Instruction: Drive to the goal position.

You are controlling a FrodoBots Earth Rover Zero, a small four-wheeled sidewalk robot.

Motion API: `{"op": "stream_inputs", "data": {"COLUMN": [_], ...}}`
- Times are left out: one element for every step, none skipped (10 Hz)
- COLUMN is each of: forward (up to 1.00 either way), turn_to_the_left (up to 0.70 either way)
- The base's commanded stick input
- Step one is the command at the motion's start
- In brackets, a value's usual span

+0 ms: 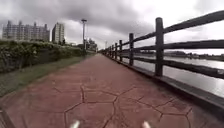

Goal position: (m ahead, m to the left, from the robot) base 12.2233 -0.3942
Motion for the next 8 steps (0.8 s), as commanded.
{"op": "stream_inputs", "data": {"forward": [0.50, 0.50, 0.50, 0.50, 0.50, 0.50, 0.50, 0.50], "turn_to_the_left": [0.00, 0.11, 0.38, 0.50, 0.50, 0.50, 0.50, 0.45]}}
